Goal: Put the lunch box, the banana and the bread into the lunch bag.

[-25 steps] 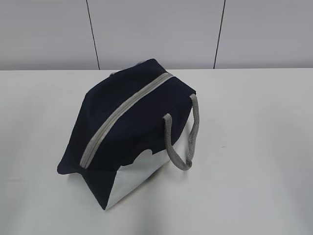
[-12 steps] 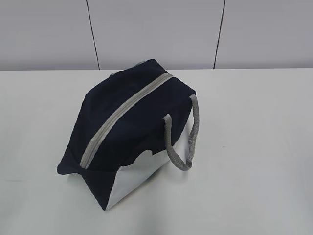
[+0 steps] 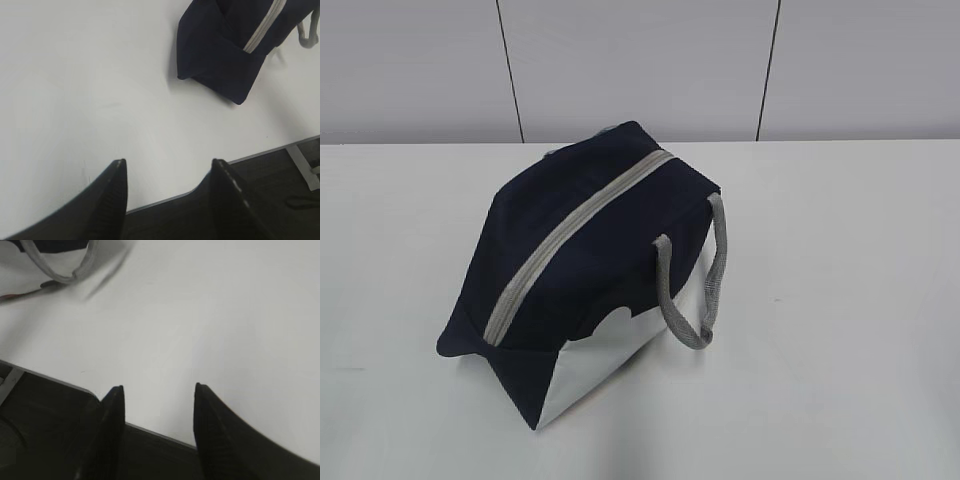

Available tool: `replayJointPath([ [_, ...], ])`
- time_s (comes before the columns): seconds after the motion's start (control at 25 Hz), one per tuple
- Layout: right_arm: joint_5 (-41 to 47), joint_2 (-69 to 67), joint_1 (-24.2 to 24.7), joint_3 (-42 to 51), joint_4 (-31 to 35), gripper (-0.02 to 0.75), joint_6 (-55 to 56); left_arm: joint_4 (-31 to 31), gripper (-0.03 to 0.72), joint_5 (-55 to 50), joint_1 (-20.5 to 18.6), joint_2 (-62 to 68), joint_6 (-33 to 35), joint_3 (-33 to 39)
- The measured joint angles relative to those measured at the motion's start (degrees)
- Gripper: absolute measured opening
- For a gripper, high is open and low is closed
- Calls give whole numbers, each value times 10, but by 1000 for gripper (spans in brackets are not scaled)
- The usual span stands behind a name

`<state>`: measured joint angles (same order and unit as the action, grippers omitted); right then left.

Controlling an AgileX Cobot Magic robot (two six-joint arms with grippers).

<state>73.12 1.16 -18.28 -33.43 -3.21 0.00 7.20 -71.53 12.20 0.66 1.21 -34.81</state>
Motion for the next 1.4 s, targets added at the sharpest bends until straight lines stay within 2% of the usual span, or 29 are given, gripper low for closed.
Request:
replayJointPath([
  [0.12,0,0,0,20,1,352,-4,2,391,12,0,0,0,12],
  [0.4,-67,0,0,42,1,352,-5,6,373,77,0,0,0,41],
  [1.0,-71,0,0,49,-7,352,-5,-1,372,84,-3,0,0,44],
  [1.16,-71,0,8,49,-10,352,-5,-4,372,84,-42,0,0,44],
  [1.32,-71,0,39,49,-13,352,-5,-4,372,85,-89,0,0,44],
  [1.4,-71,0,54,49,-13,352,-5,-4,372,85,-99,0,0,44],
])
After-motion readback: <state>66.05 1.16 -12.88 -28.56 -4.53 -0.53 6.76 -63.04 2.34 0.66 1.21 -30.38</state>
